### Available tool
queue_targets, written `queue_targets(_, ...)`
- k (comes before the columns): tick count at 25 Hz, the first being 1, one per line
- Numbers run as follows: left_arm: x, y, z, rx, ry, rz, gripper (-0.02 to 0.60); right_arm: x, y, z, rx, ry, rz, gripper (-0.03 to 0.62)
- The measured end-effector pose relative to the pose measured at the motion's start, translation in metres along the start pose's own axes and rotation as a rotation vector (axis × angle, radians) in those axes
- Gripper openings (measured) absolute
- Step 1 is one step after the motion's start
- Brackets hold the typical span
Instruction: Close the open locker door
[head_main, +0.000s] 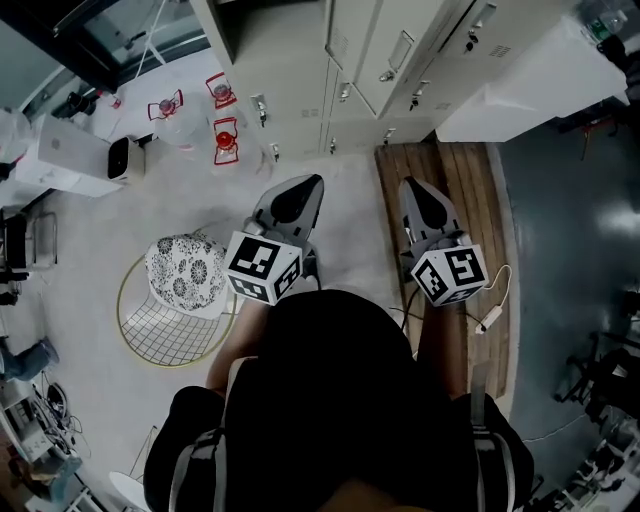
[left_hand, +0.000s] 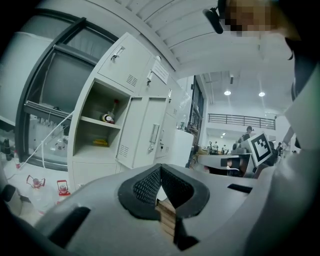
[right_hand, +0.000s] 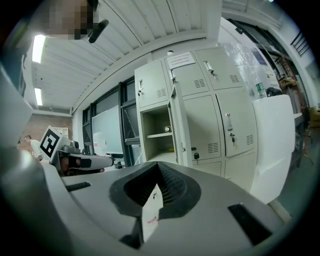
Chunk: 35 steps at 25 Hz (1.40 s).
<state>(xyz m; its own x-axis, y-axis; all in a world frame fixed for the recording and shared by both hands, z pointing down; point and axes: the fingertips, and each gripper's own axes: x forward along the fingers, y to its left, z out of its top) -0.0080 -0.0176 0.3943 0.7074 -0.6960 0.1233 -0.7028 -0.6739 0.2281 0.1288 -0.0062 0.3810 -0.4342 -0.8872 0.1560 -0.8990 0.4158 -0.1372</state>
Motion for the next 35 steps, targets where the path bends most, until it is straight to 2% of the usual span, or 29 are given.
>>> queue_targets(11, 0.02, 0.043, -0.004, -0.023, 0.036, -0.052, 0.017, 0.035, -0.005, -0.003, 0.0, 0.018, -0.077, 0.003)
queue_targets(20, 0.033, 0.04, -0.01, -0.029, 0.065, -0.096, 0.017, 0.038, -0.015, -0.006, 0.011, 0.029, -0.111, 0.003)
queue_targets(25, 0.04, 0.037, -0.008, -0.018, 0.081, -0.112, 0.017, 0.046, -0.026, -0.001, 0.018, 0.018, -0.096, 0.003)
queue_targets(30, 0.053, 0.037, -0.005, -0.016, 0.088, -0.084, 0.017, 0.06, -0.042, 0.01, -0.003, 0.007, -0.056, 0.003)
queue_targets(35, 0.077, 0.036, 0.006, -0.014, 0.057, -0.056, 0.017, 0.077, -0.063, 0.025, -0.026, 0.003, -0.003, 0.003)
